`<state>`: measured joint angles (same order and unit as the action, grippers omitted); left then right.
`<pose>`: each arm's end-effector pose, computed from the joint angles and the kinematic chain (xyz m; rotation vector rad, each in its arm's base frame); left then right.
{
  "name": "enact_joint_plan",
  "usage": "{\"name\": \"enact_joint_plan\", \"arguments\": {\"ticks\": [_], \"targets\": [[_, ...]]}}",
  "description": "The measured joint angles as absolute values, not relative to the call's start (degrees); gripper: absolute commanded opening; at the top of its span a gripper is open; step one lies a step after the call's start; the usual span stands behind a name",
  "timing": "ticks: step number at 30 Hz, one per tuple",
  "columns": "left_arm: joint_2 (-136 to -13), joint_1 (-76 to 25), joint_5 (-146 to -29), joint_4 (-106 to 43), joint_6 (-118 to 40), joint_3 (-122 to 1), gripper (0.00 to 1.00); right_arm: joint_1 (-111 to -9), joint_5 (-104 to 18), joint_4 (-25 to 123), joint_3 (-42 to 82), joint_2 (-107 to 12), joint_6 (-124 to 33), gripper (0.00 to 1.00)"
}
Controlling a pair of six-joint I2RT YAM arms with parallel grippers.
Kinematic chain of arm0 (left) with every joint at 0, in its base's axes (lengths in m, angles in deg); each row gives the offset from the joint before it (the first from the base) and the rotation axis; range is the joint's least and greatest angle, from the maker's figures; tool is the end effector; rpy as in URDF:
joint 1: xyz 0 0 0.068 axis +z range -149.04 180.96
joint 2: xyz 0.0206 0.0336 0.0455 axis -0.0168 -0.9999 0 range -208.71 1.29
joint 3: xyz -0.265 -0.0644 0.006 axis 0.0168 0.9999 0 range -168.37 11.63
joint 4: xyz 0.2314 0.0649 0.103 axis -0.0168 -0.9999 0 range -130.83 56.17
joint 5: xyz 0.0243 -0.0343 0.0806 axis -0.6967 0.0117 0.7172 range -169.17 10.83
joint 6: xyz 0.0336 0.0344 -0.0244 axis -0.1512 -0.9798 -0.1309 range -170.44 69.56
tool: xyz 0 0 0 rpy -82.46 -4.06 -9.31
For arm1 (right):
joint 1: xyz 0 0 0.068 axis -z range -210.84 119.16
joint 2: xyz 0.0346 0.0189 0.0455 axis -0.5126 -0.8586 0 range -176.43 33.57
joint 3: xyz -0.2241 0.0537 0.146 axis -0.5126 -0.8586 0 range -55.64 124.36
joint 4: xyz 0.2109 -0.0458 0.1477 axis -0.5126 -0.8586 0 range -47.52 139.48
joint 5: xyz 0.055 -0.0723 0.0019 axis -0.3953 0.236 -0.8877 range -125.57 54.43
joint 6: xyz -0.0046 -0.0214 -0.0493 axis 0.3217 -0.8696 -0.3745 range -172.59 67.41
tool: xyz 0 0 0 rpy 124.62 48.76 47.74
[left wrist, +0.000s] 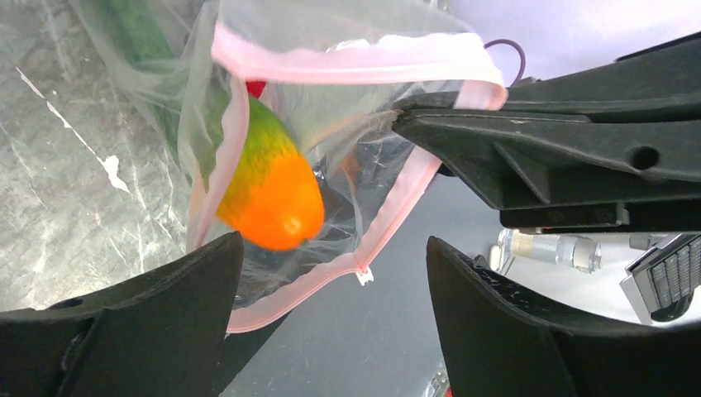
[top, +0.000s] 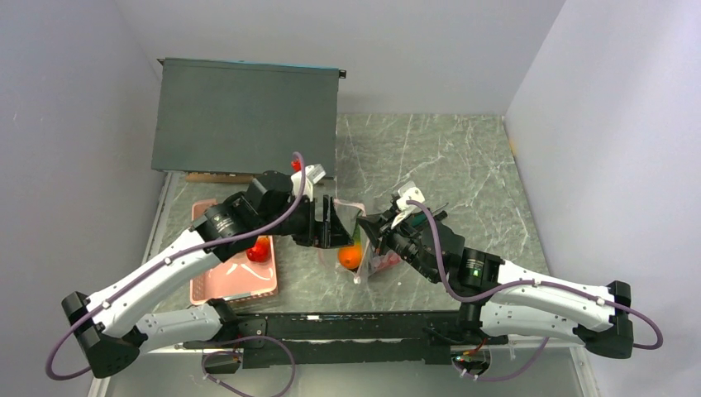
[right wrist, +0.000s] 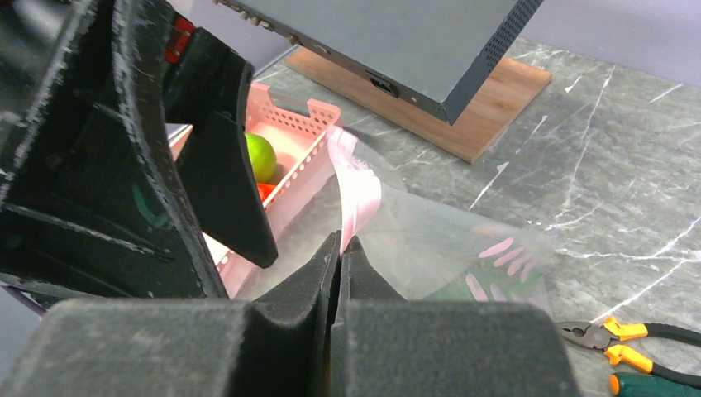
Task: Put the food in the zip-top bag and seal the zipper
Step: Place the fake fruit in the zipper food storage bag.
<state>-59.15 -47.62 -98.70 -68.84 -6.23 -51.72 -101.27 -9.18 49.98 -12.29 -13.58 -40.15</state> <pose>0.1384 -0.1748 0.3583 0.3177 2.3727 -1.2374 0.0800 0.1781 0.3446 -0.4757 1.6046 0.7336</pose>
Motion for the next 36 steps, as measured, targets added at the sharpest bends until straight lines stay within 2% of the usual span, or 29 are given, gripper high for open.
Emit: {"name": "enact_joint_plan", "arguments": {"ticks": [12,22,30,36], "targets": [[-45.91,-47.62,-90.24,-73.82,-5.60,-51.37,0.91,-101.27,-9.66,49.98,-12.29,-13.58,-40.12,0.00],[-35.11,-47.62,-73.39,-89.40,-0.29,-49.84,0.94,-101.27,-10.14,49.98,-12.29,-13.60,-40.12,0.00],[-29.54,-47.62,-58.88,-99.63,14.03,-40.49,0.93,-101.27,-10.43,49.98,-12.29,-13.69,-39.97,0.00],[-28.79,-47.62,-51.86,-100.18,21.31,-31.66,0.91,-101.27,-10.41,49.95,-12.29,-13.87,-39.97,0.00]]}}
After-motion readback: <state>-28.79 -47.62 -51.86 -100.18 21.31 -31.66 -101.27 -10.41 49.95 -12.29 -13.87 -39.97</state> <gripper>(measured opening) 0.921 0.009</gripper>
